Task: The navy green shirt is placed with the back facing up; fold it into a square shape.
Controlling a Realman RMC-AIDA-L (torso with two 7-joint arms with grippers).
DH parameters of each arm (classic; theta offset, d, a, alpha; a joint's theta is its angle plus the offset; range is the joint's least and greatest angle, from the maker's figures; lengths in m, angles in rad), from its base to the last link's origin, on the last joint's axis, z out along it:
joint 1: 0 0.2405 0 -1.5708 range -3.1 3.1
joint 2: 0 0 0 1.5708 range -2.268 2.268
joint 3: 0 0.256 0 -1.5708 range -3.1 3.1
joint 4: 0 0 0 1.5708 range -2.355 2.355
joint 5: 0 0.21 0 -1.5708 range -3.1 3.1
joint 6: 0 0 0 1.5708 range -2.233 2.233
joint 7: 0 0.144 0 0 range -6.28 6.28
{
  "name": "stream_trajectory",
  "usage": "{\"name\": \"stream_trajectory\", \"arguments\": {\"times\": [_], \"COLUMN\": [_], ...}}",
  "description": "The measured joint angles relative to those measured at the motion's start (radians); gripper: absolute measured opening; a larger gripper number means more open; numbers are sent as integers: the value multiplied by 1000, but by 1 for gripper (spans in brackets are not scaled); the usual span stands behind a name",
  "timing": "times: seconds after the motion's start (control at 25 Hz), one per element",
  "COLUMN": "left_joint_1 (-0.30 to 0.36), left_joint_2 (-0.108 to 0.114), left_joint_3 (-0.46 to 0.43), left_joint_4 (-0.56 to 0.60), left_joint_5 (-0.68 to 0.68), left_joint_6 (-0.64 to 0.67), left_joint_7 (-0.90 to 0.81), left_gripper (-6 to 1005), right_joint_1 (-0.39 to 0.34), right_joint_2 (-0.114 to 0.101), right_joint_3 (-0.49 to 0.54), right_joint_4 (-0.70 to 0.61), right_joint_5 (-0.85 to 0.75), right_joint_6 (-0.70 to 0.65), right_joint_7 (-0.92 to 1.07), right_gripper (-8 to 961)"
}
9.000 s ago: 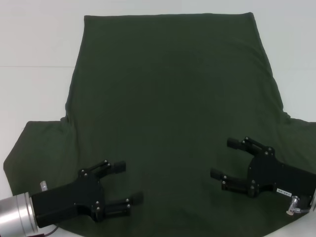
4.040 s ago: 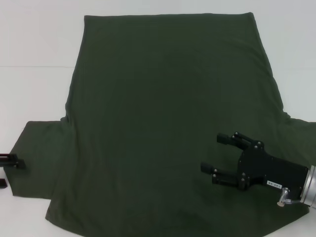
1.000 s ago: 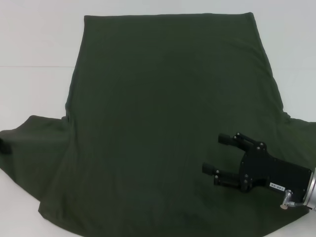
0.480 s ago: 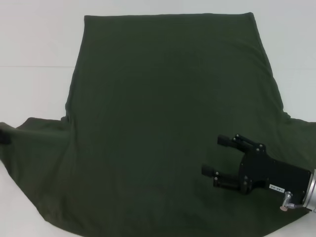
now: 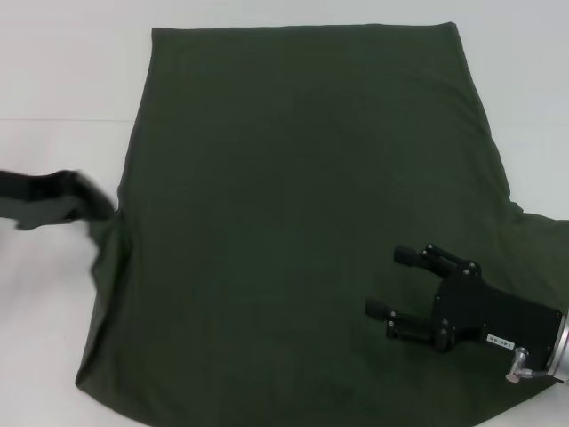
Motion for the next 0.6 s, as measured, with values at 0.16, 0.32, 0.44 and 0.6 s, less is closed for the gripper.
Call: {"name": "stream_trajectory", "arguments": {"times": [0.16, 0.32, 0.44, 0.6], "left_joint_1": [-13, -10, 2, 20], "left_joint_2": [-31, -70, -86, -78], "left_joint_3": [49, 144, 152, 122], "left_joint_4": [-5, -6, -11, -68], "left_joint_5": [-14, -11, -17, -77], "left_joint_6": [-6, -63, -95, -98], "left_joint_7": [19, 26, 25, 19], "left_gripper": [96, 102, 106, 112], "right_joint_1": [0, -1, -1, -1], "right_joint_2": [1, 2, 2, 2], "right_joint_3": [2, 1, 2, 4], "right_joint_4": [1, 3, 3, 3], "right_joint_5": [0, 0, 0, 0], "right_joint_6": [0, 0, 0, -1], "right_joint_7": [0, 0, 0, 0], "right_gripper": [925, 925, 924, 924]}}
